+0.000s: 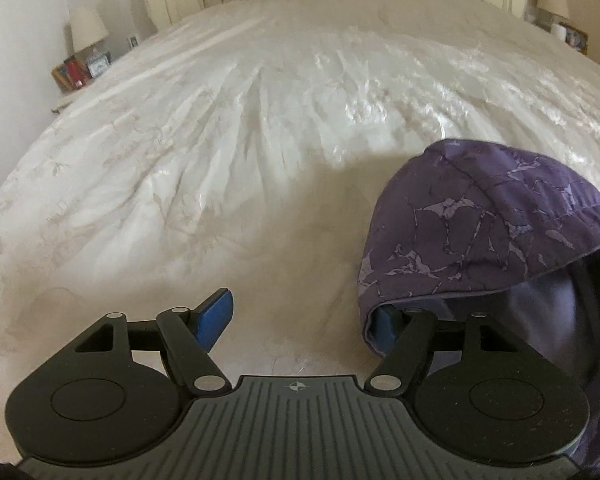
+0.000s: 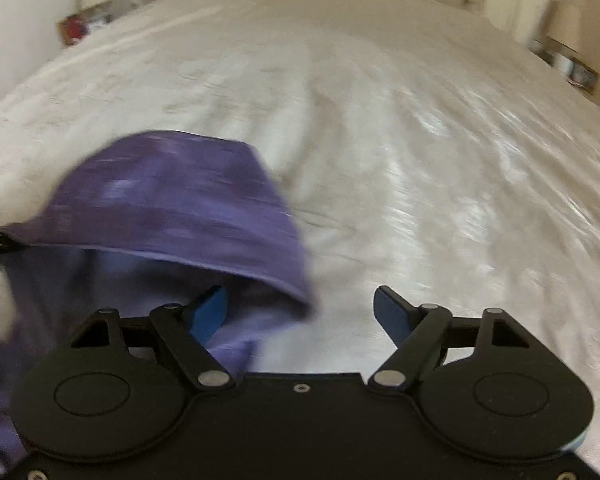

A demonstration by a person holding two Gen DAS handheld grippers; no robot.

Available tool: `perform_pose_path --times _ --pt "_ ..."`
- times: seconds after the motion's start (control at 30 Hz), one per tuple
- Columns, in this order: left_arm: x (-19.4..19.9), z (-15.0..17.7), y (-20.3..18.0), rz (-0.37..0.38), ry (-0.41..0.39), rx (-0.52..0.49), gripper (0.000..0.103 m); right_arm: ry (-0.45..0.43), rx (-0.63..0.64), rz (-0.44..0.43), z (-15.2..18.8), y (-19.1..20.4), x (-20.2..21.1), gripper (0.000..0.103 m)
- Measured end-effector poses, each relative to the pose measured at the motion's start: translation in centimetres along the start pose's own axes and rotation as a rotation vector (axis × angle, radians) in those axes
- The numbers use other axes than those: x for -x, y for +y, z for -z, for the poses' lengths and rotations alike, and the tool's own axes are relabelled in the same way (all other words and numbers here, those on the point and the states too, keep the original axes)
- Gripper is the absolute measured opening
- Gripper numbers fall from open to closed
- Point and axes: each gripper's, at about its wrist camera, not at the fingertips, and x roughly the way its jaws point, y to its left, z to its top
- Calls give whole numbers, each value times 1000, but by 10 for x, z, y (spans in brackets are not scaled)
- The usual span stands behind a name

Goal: Fold large clothes

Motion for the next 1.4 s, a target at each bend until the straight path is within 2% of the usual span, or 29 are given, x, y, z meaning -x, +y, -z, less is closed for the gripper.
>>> perform_pose_path --times 0.07,0.13,0.2,0.33,0.47,0.57,0.63,0.7,0.83,0.93,1.0,1.07,1.27,1.4 --pt "-13 2 0 11 26 -37 71 42 -57 30 5 -26 -10 73" --pt "-20 5 -2 29 41 -90 71 99 -163 -65 13 -56 -22 74" --pt "-22 9 -6 38 36 -163 72 110 -234 -124 18 -73 -25 75" --pt "-7 12 -7 42 -9 -260 71 108 -238 -174 15 -80 -20 77" --pt "24 17 7 103 -50 -282 70 102 -244 -223 17 -88 -3 80" --pt "39 22 17 116 -60 -294 70 112 -210 -239 22 -86 5 80" --pt "49 22 25 126 -60 -261 70 108 -191 -239 27 -86 16 80" --pt "57 16 32 132 -74 -185 70 73 -163 -253 29 -82 30 79" --pt "57 -13 30 198 -98 16 70 -10 -118 -269 20 -67 47 79" --pt "42 -34 16 242 -91 128 70 -73 -80 -313 7 -51 53 64" --pt "30 -41 2 240 -85 142 70 -90 -38 -359 -4 -37 50 47" --pt "9 -46 -13 230 -52 141 70 -88 -11 -389 -15 -24 43 43" --pt "-50 -23 -36 188 131 107 70 -116 32 -424 -46 12 23 43" --pt "-53 -14 -35 196 114 99 72 -95 74 -443 -56 35 2 43"
